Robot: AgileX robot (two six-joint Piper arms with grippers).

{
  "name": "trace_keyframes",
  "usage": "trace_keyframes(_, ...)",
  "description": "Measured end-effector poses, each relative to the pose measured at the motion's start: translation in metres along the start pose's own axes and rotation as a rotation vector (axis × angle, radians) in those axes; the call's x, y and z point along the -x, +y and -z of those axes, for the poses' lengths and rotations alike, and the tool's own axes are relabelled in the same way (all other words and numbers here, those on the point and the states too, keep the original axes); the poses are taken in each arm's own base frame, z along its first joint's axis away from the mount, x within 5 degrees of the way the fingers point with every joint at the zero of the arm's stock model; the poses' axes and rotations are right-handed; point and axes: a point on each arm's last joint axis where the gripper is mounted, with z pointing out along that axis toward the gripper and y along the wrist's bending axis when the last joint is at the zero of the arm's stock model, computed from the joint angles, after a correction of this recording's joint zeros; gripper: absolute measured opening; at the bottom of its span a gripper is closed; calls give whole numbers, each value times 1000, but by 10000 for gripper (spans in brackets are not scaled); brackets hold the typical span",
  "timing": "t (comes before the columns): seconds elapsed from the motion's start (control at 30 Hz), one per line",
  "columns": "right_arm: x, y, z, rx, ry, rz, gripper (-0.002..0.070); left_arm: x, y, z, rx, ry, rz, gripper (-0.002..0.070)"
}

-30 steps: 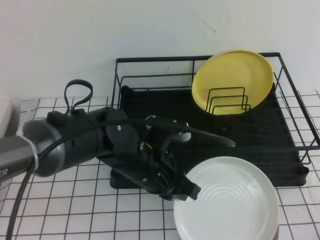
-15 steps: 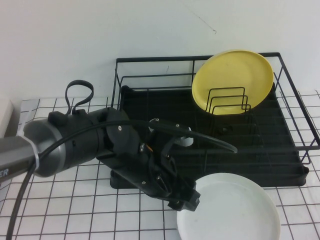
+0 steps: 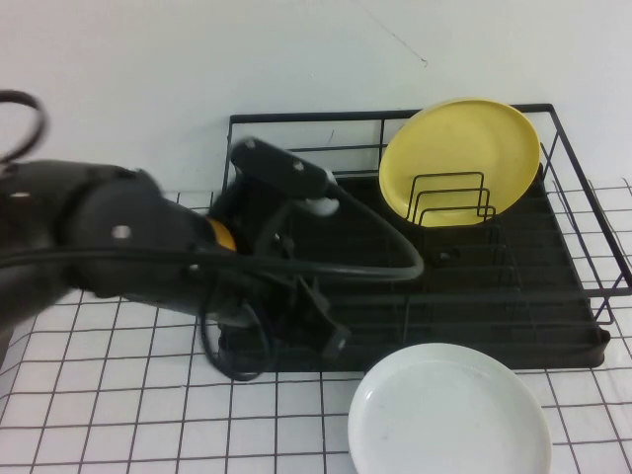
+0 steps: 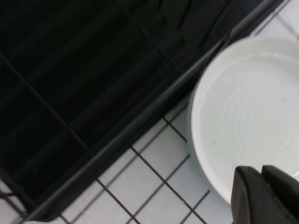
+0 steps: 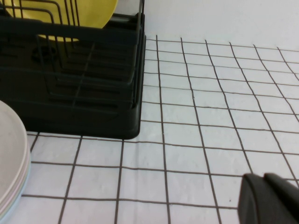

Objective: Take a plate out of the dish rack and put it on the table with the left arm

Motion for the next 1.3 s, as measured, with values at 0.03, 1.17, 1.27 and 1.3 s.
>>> trace_keyframes(0.03,0,0,0,0,0,0,-3,1,-1,10,11,-29,-15,10)
trace_keyframes(1.17,0,0,0,0,0,0,-3,-135,12,174,471,-824,-10,-1)
trace_keyframes(1.27,0,0,0,0,0,0,-3,-171,19,152,529,-880,63,-1)
trace_keyframes(1.3,0,0,0,0,0,0,-3,-184,22,143,542,-887,99,-2)
